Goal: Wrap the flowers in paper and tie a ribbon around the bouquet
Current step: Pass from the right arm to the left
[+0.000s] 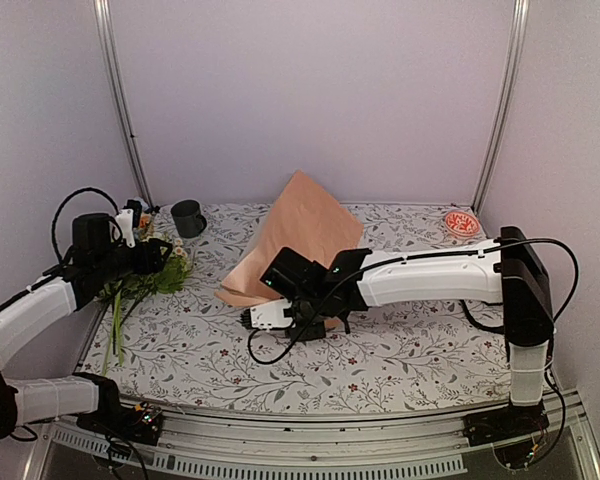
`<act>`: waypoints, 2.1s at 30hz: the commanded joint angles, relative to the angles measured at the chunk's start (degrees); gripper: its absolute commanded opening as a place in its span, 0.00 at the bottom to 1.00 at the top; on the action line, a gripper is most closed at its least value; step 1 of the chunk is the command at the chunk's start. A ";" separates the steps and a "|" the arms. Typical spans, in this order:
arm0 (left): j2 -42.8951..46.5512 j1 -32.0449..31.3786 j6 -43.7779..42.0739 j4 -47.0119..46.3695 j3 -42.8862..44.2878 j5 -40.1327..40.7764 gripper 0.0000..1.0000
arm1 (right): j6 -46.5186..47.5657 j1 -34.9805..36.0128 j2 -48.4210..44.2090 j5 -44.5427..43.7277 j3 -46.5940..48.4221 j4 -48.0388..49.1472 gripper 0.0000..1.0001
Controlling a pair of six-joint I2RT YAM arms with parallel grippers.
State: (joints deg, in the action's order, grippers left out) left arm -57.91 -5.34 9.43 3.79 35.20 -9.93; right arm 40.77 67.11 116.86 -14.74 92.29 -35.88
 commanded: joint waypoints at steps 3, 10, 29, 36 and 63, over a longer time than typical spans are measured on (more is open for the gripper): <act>-0.41 0.11 -0.39 0.39 1.56 -0.55 0.74 | -2.84 0.04 -2.37 2.70 -2.11 -2.19 0.60; -0.56 0.09 -0.29 0.50 1.74 -1.02 0.74 | -5.09 0.00 -8.11 1.50 -8.26 -0.11 0.79; 3.25 -21.84 -7.98 -10.28 0.84 -21.41 0.77 | -8.91 -0.73 -24.17 12.04 -16.61 11.74 0.99; 2.82 -27.97 -20.51 -28.12 -4.04 -23.48 0.86 | -7.94 -1.13 -25.36 11.48 -17.81 12.15 0.99; -13.30 -31.17 -37.45 -8.04 11.46 -36.11 0.00 | -6.52 -6.52 -32.88 25.14 -19.92 9.82 0.99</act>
State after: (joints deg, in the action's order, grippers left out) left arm -72.29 -35.46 -26.76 -8.27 44.40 -44.99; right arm 35.35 63.53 87.24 2.74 72.55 -24.73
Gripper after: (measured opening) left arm 0.005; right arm 0.989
